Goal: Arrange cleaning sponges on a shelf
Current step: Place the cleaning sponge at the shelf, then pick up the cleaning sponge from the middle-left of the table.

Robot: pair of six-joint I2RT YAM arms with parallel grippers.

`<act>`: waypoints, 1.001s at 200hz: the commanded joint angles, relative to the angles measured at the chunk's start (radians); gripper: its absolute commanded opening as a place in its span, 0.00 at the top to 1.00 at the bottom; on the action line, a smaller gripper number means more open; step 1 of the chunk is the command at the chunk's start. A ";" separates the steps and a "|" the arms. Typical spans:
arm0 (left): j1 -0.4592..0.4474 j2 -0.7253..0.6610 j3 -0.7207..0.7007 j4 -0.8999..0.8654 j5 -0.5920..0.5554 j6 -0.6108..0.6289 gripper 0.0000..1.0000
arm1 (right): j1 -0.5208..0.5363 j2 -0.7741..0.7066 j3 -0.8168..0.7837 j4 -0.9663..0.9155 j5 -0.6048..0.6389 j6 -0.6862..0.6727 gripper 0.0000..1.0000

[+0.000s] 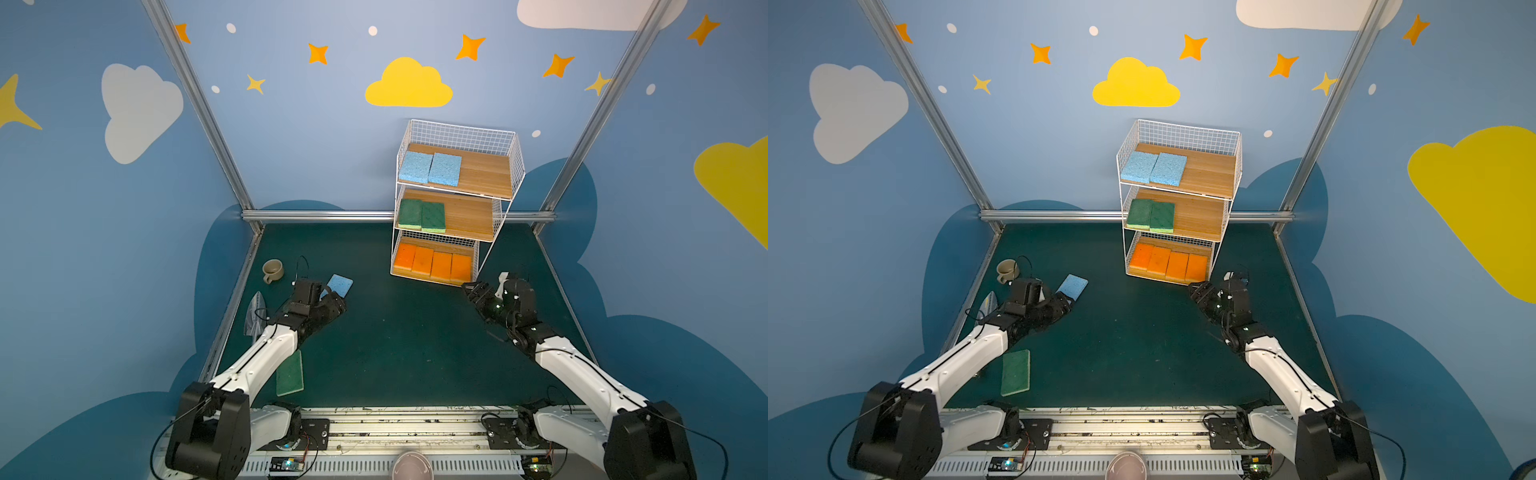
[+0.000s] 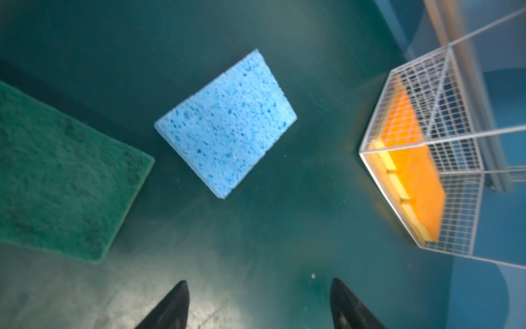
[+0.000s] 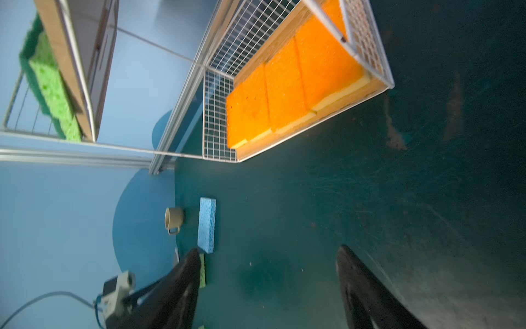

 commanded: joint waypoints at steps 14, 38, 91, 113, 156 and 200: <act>0.008 0.108 0.057 -0.067 -0.039 -0.098 0.27 | -0.007 -0.047 -0.045 -0.042 -0.044 -0.095 0.25; 0.007 0.161 0.063 -0.041 -0.061 -0.171 0.30 | -0.016 -0.071 -0.087 0.006 -0.024 -0.092 0.26; 0.009 0.228 0.066 0.025 -0.142 -0.264 0.33 | -0.051 -0.091 -0.105 0.012 -0.046 -0.076 0.26; 0.009 0.237 0.057 0.068 -0.185 -0.296 0.35 | -0.059 -0.089 -0.117 0.018 -0.046 -0.073 0.26; 0.012 0.273 0.055 0.108 -0.248 -0.354 0.36 | -0.071 -0.088 -0.125 0.028 -0.046 -0.074 0.26; 0.022 0.348 0.065 0.152 -0.252 -0.403 0.39 | -0.074 -0.083 -0.135 0.054 -0.058 -0.089 0.26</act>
